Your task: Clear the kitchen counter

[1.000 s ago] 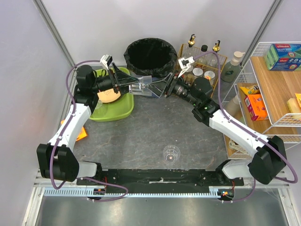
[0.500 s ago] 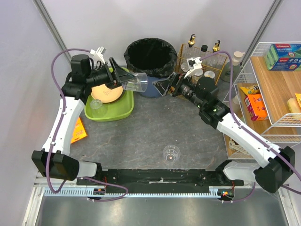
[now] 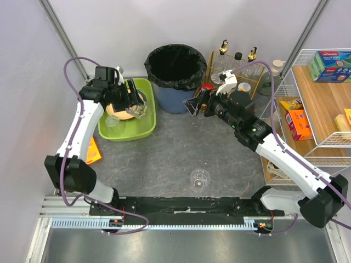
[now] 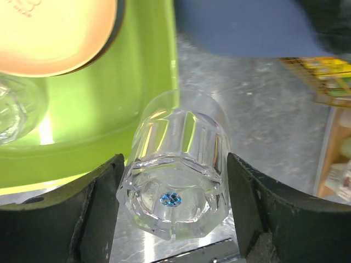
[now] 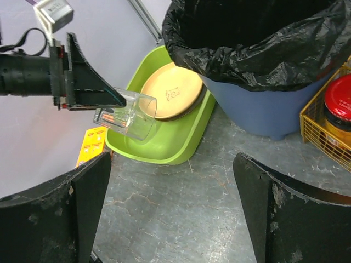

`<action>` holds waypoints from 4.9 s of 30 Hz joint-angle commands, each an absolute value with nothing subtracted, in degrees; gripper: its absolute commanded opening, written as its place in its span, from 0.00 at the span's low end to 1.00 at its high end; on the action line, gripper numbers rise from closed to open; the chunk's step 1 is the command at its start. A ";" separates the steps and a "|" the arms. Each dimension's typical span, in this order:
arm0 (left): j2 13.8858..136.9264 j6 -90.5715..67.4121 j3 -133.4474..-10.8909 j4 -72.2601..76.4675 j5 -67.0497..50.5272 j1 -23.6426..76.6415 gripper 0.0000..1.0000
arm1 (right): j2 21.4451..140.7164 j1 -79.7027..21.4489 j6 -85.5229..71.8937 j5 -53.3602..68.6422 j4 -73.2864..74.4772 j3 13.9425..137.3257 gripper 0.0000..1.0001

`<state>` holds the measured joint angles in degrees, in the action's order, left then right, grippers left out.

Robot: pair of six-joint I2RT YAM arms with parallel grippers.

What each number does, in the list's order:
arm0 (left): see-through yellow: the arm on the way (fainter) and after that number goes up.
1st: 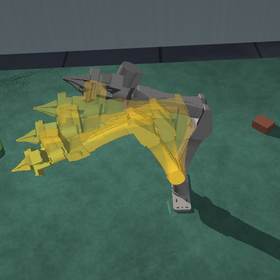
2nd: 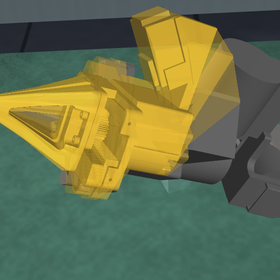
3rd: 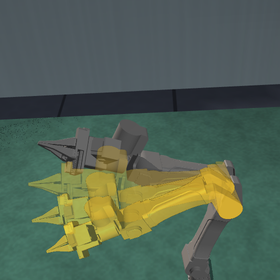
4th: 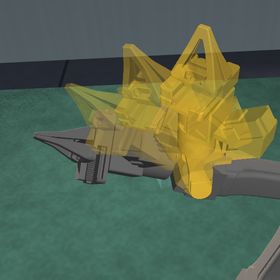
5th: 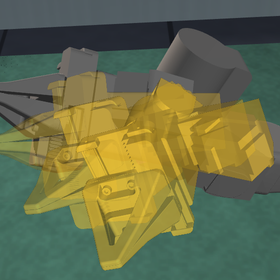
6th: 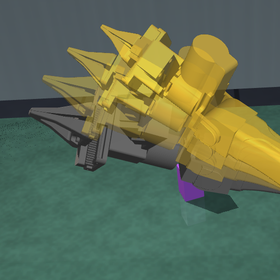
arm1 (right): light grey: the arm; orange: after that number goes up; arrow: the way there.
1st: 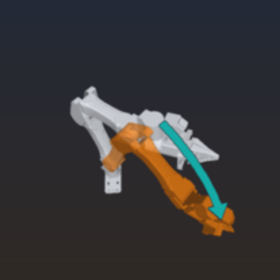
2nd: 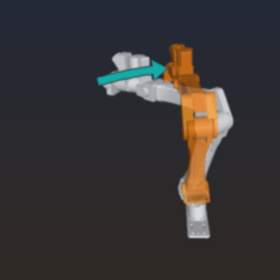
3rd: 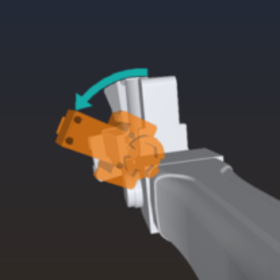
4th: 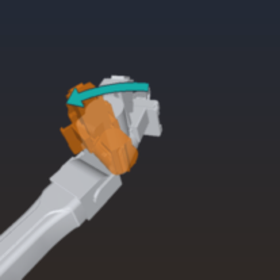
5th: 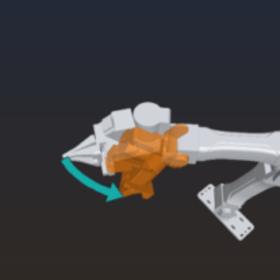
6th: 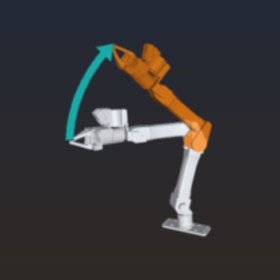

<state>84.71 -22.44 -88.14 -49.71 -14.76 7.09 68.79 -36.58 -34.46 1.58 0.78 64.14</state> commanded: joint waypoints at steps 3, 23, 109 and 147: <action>91.66 -17.23 -90.79 -51.94 -3.62 7.03 0.04 | 65.92 -36.56 -32.87 -1.93 3.42 63.11 0.98; 103.09 -16.17 -88.42 -51.15 5.53 7.74 0.22 | 65.57 -36.56 -33.05 -1.15 4.92 60.73 0.98; 88.15 -17.31 -93.78 -48.60 -18.19 13.27 0.89 | 70.23 -72.16 -23.64 -12.48 36.30 52.56 0.65; 81.92 -29.17 -97.12 -37.37 -37.17 13.62 0.89 | 73.57 -53.71 -23.90 -1.07 19.79 72.24 0.00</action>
<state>85.56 -23.03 -94.85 -45.19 -29.10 13.34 75.90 -57.45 -24.03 -9.45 29.30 66.41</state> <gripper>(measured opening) 0.890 0.020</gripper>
